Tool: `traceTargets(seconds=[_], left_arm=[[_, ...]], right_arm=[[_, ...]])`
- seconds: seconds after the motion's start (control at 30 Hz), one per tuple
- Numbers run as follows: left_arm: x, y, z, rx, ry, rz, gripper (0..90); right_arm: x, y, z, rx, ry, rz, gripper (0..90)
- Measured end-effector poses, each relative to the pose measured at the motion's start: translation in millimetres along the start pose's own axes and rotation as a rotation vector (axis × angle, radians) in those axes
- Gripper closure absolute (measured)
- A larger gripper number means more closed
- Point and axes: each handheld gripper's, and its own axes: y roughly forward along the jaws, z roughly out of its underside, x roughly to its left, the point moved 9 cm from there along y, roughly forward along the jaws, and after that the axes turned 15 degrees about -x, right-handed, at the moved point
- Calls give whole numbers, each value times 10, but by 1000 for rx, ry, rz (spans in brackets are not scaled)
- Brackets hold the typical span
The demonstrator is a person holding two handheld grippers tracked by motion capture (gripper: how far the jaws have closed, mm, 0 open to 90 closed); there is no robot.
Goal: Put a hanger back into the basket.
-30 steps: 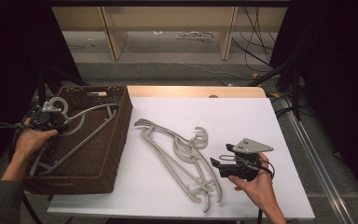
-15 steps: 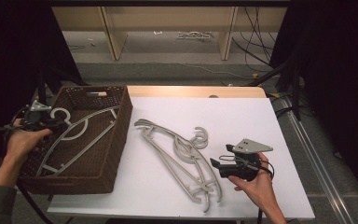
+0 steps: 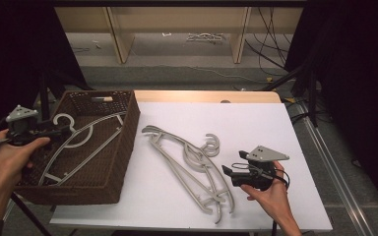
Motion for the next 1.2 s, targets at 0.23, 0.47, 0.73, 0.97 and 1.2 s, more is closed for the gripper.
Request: traceTargets(seconds=[0.23, 0.47, 0.73, 0.97, 1.2], left_arm=[[-641, -227, -115, -158, -31, 115, 290], [-1355, -380, -72, -248, -32, 265, 281], [-1997, -377, 195, -218, -7, 405, 251], [-2271, -357, 368, -219, 17, 468, 224], [-2403, -344, 452, -244, 47, 499, 172]], right_arm=[[-8, -2, -46, -42, 3, 19, 229], [27, -2, -67, -72, 8, 18, 229], [67, 10, -64, -81, 7, 10, 229], [71, 22, -40, -77, 9, 6, 228], [90, 42, -11, -73, 11, -1, 229]])
